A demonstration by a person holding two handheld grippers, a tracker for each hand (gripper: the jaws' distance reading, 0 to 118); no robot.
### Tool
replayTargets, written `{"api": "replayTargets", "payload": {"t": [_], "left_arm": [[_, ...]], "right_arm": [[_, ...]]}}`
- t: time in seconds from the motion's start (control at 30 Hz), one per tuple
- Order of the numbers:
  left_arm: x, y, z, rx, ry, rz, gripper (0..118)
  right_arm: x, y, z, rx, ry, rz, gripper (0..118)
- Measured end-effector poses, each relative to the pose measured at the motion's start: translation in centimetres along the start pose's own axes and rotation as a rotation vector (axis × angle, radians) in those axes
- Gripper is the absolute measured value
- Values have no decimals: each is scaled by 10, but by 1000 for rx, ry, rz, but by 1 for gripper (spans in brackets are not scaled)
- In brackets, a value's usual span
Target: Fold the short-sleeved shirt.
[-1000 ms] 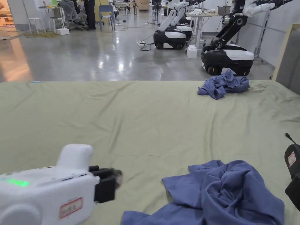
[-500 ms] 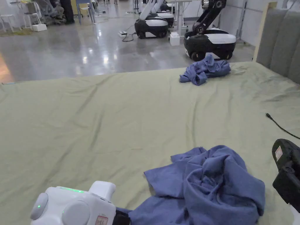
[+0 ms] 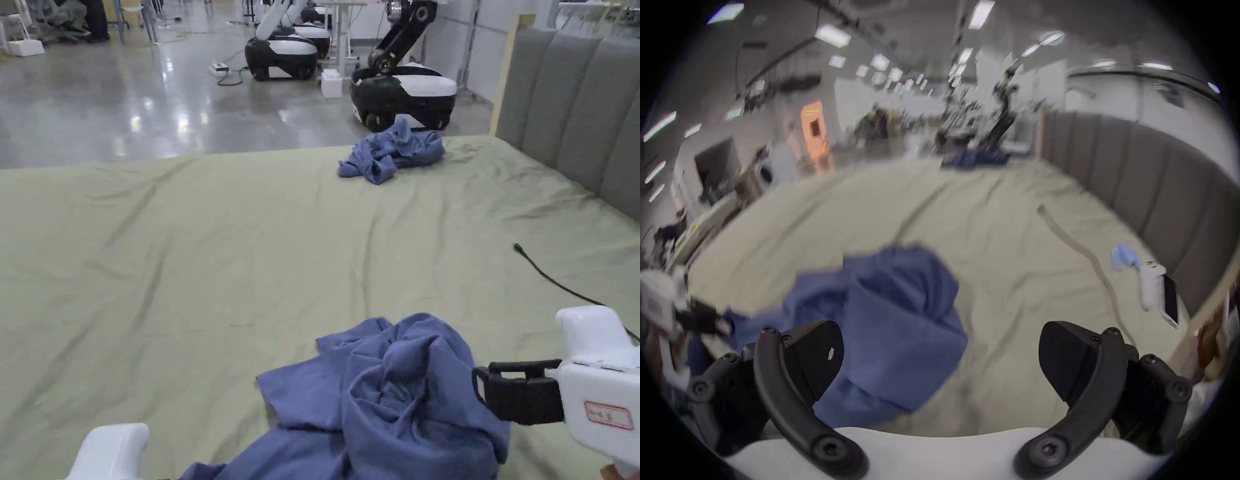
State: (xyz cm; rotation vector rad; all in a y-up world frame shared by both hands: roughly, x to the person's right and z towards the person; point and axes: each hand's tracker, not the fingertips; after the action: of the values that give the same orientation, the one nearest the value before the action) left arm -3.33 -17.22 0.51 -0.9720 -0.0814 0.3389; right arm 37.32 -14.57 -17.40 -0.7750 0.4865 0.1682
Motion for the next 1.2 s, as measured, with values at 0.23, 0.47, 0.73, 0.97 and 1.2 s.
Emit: {"api": "replayTargets", "payload": {"t": [0.23,0.47,0.73,0.97,1.2], "left_arm": [[3,0,-12,-17,8,-21,2],[-7,1,4,71,-129,111,2],[0,-20,76,450,-138,151,2],[-34,19,140,629,-116,237,3],[-79,157,134,743,-27,218,2]], "right_arm": [[3,-29,-73,-232,195,-87,88],[-10,-42,-35,58,78,-163,17],[-105,-20,63,360,164,-326,17],[-73,50,103,417,235,-316,17],[-97,174,34,424,248,-330,17]]}}
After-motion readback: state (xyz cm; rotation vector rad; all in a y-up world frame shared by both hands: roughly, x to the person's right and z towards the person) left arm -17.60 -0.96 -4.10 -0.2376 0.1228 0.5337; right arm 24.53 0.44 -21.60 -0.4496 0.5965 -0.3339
